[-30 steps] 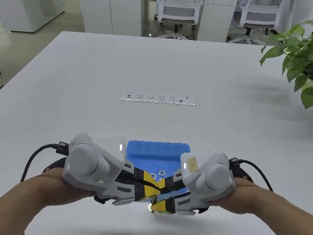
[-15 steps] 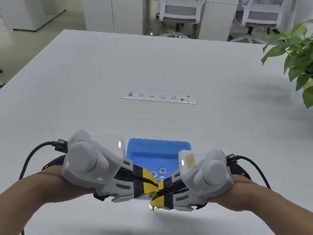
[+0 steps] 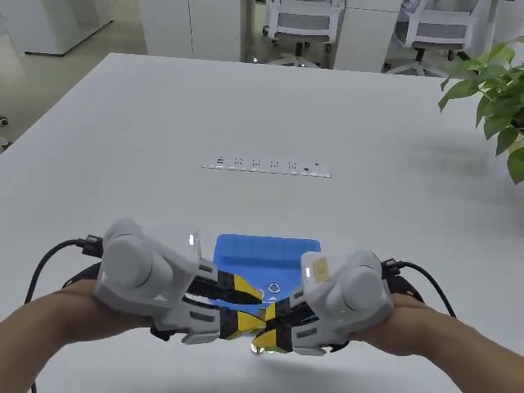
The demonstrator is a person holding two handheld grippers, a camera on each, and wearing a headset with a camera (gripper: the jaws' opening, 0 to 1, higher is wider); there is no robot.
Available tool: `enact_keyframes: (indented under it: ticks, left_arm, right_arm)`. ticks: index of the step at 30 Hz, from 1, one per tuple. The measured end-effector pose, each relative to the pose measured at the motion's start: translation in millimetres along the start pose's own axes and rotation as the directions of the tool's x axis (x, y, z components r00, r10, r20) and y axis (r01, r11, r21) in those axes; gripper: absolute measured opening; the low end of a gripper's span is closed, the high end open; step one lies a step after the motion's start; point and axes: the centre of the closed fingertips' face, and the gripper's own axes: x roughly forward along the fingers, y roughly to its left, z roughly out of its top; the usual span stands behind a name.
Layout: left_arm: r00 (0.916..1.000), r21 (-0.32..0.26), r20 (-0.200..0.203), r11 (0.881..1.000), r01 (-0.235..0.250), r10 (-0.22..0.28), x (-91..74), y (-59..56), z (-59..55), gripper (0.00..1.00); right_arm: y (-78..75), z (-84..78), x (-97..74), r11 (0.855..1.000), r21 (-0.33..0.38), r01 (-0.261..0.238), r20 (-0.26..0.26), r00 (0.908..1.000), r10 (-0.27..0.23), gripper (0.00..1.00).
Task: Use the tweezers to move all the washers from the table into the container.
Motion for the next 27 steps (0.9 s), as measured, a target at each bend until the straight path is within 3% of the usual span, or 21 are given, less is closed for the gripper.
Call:
enact_keyframes:
  ticks: [18,27]
  left_arm:
    - [0.995,-0.106,0.039,0.99,-0.087,0.092,-11.8,3.4,-14.1,0.8]
    - [0.9905,-0.145,0.041,0.982,-0.124,0.131,-20.0,3.5,-18.5,0.95]
  right_arm:
    - [-0.1,11.3,-13.3,1.0,-0.006,0.013,0.003,0.9999,-0.013,0.08]
    - [-4.0,23.3,-21.9,0.999,-0.021,0.024,0.009,0.9997,-0.024,0.08]
